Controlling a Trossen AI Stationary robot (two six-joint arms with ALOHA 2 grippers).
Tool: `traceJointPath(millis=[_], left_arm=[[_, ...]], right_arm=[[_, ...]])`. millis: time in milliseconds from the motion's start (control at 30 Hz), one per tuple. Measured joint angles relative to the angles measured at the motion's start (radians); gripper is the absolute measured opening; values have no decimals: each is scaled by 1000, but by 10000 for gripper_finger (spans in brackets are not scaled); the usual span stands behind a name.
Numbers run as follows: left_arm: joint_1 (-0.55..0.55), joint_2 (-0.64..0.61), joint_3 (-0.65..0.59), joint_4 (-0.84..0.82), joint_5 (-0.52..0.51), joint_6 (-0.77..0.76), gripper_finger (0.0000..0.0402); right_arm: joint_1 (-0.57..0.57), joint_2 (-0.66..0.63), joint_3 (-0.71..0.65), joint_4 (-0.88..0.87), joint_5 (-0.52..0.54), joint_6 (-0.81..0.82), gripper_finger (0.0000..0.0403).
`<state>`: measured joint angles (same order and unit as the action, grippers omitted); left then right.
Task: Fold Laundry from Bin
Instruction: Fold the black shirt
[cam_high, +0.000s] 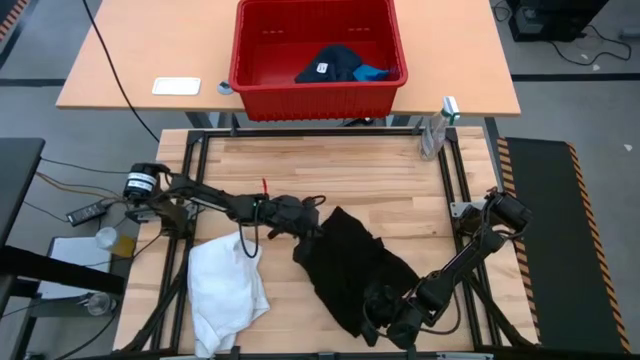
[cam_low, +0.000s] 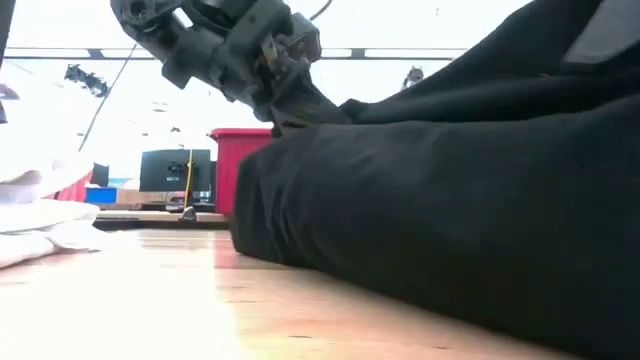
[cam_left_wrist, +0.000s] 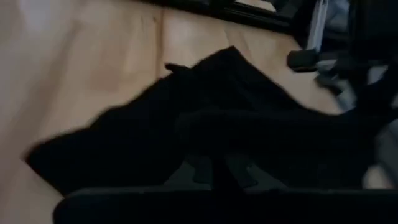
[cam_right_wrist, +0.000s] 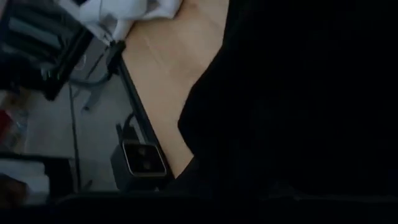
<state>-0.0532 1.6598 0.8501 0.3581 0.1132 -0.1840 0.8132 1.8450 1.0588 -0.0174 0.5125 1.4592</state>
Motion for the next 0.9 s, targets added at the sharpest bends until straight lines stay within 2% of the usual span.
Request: traceJointPath(millis=[167, 300, 467, 567, 667, 767, 900], left_arm=[[-3, 88, 0, 75, -18, 155, 16], [-1, 147, 0, 183, -70, 152, 26], [10, 148, 0, 256, -179, 171, 35], [20, 149, 0, 268, -206, 198, 37], [26, 182, 1, 289, -205, 209, 53], [36, 195, -1, 273, -197, 130, 84], [50, 77, 3, 242, -130, 78, 114]], right_arm=[[-19, 0, 0, 42, -15, 40, 28], [-26, 0, 0, 44, -16, 57, 21], [-27, 0, 0, 45, 0, 92, 20], [-29, 0, 0, 54, -5, 112, 24], [-31, 0, 0, 67, -22, 112, 28], [-34, 0, 0, 73, -27, 121, 28], [-38, -12, 0, 79, -45, 183, 28]])
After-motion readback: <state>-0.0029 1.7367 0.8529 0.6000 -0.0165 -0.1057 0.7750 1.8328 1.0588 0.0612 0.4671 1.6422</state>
